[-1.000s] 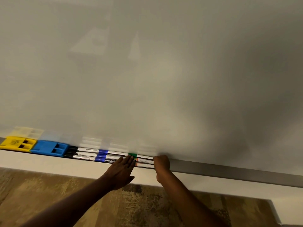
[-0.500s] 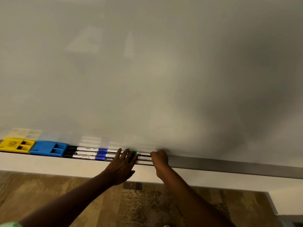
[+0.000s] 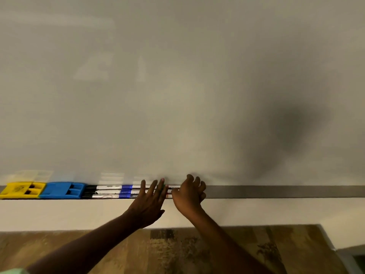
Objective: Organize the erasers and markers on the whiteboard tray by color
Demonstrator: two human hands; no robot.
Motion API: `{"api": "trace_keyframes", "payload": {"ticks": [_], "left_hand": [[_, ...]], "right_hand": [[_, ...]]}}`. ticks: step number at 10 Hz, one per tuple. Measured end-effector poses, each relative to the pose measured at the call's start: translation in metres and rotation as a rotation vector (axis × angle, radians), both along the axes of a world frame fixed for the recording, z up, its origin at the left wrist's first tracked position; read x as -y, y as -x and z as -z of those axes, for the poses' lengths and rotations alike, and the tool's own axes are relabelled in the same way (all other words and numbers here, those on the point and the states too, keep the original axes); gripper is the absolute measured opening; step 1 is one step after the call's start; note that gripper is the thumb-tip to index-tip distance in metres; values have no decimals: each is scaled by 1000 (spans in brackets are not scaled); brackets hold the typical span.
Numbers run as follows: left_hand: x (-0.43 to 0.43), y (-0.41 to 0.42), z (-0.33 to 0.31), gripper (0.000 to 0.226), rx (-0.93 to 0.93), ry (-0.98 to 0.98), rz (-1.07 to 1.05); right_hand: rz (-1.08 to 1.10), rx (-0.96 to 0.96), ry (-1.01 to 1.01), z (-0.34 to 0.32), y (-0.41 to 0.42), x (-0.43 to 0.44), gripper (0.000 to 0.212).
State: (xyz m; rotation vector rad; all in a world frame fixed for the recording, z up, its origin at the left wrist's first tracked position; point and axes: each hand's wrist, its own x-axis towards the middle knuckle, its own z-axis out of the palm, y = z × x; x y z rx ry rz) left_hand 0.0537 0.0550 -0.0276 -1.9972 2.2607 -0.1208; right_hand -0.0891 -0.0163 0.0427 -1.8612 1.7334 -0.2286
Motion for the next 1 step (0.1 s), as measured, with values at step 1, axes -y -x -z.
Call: {"api": "trace_keyframes", "payload": {"ticks": [1], "left_hand": [[0,1,-11,86,69,15,-23]], "right_hand": [[-21,35,184,-7,7,-12,71]]}}
